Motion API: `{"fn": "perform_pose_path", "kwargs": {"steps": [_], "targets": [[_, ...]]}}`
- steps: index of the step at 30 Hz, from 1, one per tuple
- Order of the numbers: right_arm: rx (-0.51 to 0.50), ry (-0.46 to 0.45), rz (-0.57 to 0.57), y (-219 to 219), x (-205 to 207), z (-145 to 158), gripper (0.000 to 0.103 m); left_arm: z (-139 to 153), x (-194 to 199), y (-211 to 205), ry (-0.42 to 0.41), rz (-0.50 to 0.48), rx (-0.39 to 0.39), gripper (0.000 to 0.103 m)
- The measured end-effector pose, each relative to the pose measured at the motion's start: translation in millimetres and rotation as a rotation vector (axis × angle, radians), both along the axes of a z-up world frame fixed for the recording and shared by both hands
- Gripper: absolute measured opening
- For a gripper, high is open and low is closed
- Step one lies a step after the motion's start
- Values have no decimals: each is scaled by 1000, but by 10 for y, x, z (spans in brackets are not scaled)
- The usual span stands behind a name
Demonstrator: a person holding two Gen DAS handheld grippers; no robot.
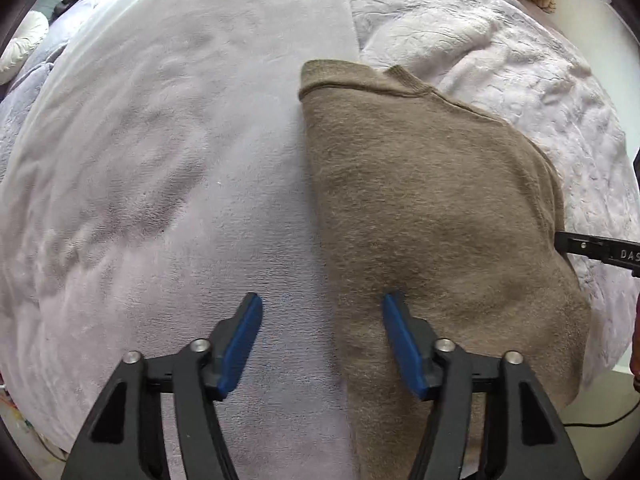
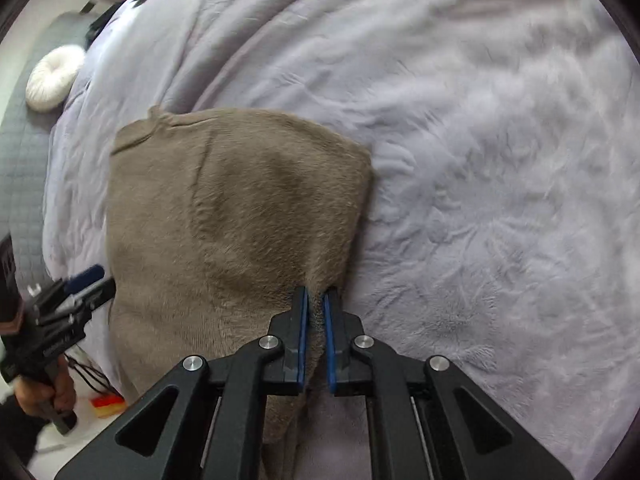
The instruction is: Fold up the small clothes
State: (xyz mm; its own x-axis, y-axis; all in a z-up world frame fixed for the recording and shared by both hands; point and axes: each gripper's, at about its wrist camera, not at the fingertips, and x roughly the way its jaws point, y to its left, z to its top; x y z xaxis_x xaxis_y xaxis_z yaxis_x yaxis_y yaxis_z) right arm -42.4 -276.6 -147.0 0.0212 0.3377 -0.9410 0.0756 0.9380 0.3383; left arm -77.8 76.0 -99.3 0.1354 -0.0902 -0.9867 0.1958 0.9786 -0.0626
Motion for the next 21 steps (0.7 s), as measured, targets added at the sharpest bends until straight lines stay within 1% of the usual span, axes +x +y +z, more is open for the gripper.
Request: {"fn": "perform_pose_path", "kwargs": {"steps": [1,3,5,7,9,11,13,15,18,20,21], "targets": [[8,3,-11,-23,10,4,8,11,-1,22,3,4,2,65],[-17,2,-8,-76,-11,63,12,38,-24,77,10,10,12,65],[-32,15,-6,-231,-78,126,12,58,-46,117,24,18,19,65],[-34,35,-22,-299,-158,174,12,99,-112,199,46,26,10,65],[-23,51,-38,-380,-258,229,12,136,-187,233,65,23,-4,65],[7,49,-41,-402,-380,321,12,180,-290,214,77,0,-16,65],[24,39,-23,-318,-481,388,12,207,-396,140,91,-34,-26,65],[40,19,20,-175,-595,484,12,192,-512,60,114,-69,-30,65],[79,-3,93,53,-731,597,12,83,-710,-42,156,-100,-32,65],[105,-5,155,204,-838,625,12,-1,-796,-74,182,-110,-19,65],[101,-2,177,275,-849,618,12,-46,-842,-84,193,-112,-12,65]]}}
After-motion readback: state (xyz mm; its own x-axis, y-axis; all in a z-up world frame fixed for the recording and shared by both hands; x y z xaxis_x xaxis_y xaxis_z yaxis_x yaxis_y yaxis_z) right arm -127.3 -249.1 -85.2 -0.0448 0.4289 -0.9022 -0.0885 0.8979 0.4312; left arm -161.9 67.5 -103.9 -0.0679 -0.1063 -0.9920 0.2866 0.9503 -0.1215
